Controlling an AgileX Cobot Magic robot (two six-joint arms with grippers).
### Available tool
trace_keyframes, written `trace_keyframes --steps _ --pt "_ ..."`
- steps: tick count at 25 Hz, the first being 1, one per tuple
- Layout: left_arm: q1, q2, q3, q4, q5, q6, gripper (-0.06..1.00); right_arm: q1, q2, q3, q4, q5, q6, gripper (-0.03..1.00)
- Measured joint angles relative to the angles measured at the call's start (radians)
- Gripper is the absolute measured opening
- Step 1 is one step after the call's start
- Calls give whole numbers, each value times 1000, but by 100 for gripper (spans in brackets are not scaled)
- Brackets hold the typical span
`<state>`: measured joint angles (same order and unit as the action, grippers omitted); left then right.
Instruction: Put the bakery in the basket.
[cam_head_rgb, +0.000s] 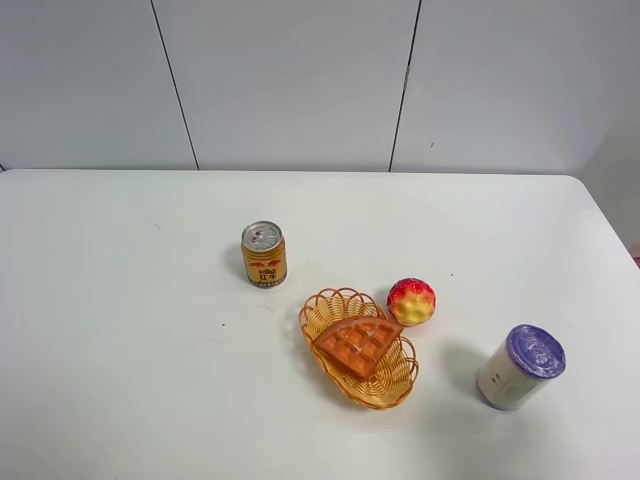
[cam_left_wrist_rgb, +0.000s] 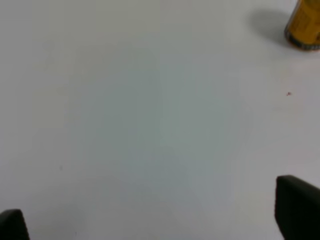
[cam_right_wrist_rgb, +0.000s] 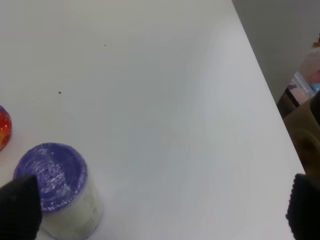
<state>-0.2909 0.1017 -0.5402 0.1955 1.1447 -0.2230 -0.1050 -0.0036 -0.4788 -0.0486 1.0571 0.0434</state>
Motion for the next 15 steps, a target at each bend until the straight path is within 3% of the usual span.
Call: trace_keyframes --steps 5,15 --pt "0 -10 22 -29 -62 -18 98 0 0 0 0 0 0 99" --pt "0 -10 27 -47 -74 -22 98 0 0 0 0 0 0 99"
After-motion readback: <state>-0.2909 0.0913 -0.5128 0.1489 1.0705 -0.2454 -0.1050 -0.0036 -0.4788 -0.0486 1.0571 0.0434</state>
